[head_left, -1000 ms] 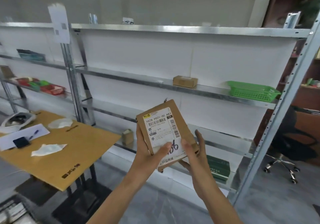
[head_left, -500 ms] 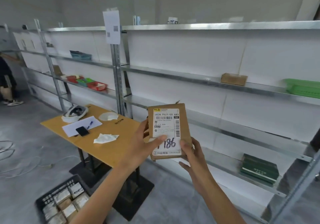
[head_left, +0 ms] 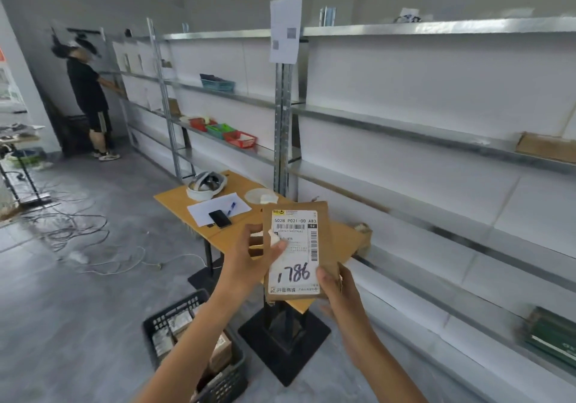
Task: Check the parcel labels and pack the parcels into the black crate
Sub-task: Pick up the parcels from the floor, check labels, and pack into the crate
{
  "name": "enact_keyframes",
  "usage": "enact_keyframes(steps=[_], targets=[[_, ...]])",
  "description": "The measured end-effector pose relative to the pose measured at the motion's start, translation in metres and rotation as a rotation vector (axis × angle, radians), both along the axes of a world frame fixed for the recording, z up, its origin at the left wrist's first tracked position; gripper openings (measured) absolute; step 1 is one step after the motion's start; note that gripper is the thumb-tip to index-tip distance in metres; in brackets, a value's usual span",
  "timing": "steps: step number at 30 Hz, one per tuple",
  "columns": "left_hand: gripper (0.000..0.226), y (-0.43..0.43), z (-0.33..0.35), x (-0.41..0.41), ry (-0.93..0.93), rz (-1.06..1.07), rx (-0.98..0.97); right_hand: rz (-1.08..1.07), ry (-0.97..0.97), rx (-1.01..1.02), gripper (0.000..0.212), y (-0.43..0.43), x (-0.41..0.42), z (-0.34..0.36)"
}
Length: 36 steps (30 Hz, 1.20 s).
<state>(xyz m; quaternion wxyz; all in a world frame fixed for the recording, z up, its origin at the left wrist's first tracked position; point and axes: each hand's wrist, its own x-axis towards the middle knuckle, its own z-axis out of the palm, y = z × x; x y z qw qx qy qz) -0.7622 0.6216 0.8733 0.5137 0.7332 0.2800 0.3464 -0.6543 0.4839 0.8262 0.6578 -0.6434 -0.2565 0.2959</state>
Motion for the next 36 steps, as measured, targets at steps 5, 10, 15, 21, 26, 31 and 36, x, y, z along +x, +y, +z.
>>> enact_keyframes(steps=[5, 10, 15, 21, 26, 31, 36], targets=[[0.053, 0.076, -0.010, 0.019, 0.031, 0.053, 0.003, 0.011, 0.040, -0.010, 0.071, 0.073, 0.016, -0.015], [0.038, 0.161, -0.014, 0.045, 0.089, 0.036, 0.004, -0.033, 0.064, -0.017, 0.074, 0.157, 0.037, -0.025], [0.044, 0.232, -0.012, 0.053, 0.131, -0.052, 0.010, -0.050, 0.106, 0.009, 0.072, 0.223, 0.038, -0.026], [0.082, 0.305, -0.016, 0.054, 0.264, -0.491, 0.044, -0.100, 0.120, 0.005, 0.066, 0.280, 0.041, -0.022], [0.081, 0.374, -0.031, 0.059, 0.254, -0.588, -0.003, -0.173, 0.093, -0.043, 0.083, 0.328, 0.035, -0.028], [0.067, 0.442, -0.040, 0.066, 0.243, -0.686, -0.024, -0.326, 0.120, -0.066, 0.069, 0.390, 0.014, -0.039], [0.041, 0.502, -0.070, 0.066, 0.276, -0.639, -0.286, -0.454, 0.150, -0.112, 0.081, 0.447, -0.016, -0.060]])
